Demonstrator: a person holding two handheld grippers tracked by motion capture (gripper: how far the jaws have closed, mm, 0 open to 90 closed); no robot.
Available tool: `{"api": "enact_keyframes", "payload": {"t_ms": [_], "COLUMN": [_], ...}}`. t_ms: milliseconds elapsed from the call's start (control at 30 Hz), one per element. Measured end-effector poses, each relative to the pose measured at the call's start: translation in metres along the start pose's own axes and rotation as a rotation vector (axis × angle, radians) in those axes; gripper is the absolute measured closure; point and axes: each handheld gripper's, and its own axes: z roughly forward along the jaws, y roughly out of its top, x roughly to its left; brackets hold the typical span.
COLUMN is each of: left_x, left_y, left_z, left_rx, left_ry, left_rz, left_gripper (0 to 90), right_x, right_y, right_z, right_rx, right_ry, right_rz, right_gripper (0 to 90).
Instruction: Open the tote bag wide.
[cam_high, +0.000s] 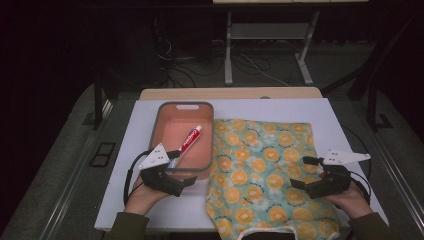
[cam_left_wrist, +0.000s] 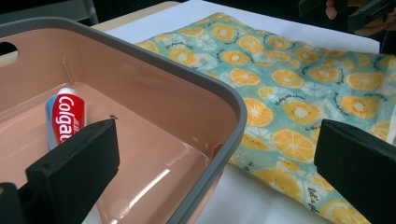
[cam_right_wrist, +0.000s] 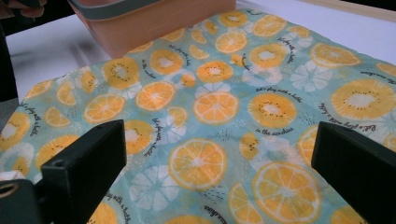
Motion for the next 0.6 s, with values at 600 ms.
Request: {"api": "enact_keyframes", "payload": {"t_ms": [600], "left_x": [0.0], "left_y": [0.0], "left_z": [0.0], "left_rx": [0.013], "left_ry": [0.0], "left_rz": [-0.001], "left_gripper": [0.0], "right_x": [-0.022], "right_y": [0.009], "right_z": [0.008], "right_rx": [0.059], "right_ry": [-0.079], "right_rz": [0.03], "right_gripper": [2.9]}}
